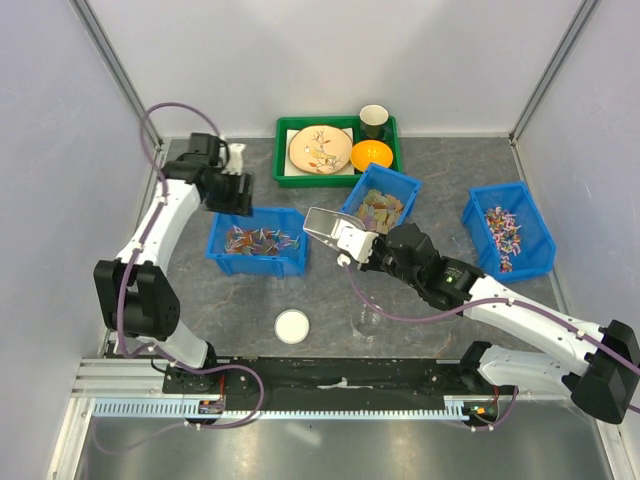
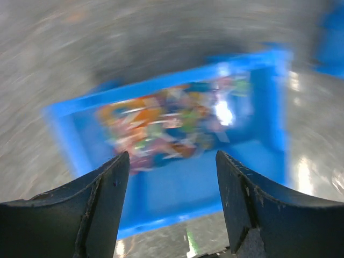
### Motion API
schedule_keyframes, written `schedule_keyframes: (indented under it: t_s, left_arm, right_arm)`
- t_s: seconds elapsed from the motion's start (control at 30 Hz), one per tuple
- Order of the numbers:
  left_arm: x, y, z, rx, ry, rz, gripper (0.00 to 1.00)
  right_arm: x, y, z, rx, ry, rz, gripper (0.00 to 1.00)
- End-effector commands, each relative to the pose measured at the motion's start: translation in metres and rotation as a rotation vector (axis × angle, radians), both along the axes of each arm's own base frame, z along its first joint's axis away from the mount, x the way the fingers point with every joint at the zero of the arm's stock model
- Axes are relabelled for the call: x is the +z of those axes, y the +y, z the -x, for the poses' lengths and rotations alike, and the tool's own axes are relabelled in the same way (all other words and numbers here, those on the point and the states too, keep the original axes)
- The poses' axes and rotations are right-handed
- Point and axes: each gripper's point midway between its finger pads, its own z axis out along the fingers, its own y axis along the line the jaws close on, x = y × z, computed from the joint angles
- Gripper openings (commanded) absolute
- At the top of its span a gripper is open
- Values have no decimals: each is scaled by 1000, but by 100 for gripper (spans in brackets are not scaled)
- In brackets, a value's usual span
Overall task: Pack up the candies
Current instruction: Scoop the fake candies from the storage box.
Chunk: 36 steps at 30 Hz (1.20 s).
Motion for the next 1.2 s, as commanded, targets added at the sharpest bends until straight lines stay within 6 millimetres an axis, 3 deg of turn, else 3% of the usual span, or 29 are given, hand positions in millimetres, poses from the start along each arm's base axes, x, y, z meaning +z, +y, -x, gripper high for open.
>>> schedule_keyframes:
  t_s: [0.0,0.2,0.33,0.47,0.83,1.17]
  left_arm:
    - [-17,53,-5,171,12,-47,72]
    - [-36,81,0,244,18,-128,72]
    - [-48,89,4,264,38,-175,72]
    - [-65,90,11,261,83,-186,71]
    - [-86,86,16,239,129,-171,66]
    - [-106,80,20,229,187,-149,45]
  right_arm:
    - [17,2,-6,-13,-50,-47,0]
    - [11,3,-7,-13,-39,-34,0]
    - [8,3,-7,-13,-35,-27,0]
    - [3,4,-6,-5,-22,-14,0]
    - [-17,12,-3,30,54,32,0]
    - [-19,12,-3,29,58,37,0]
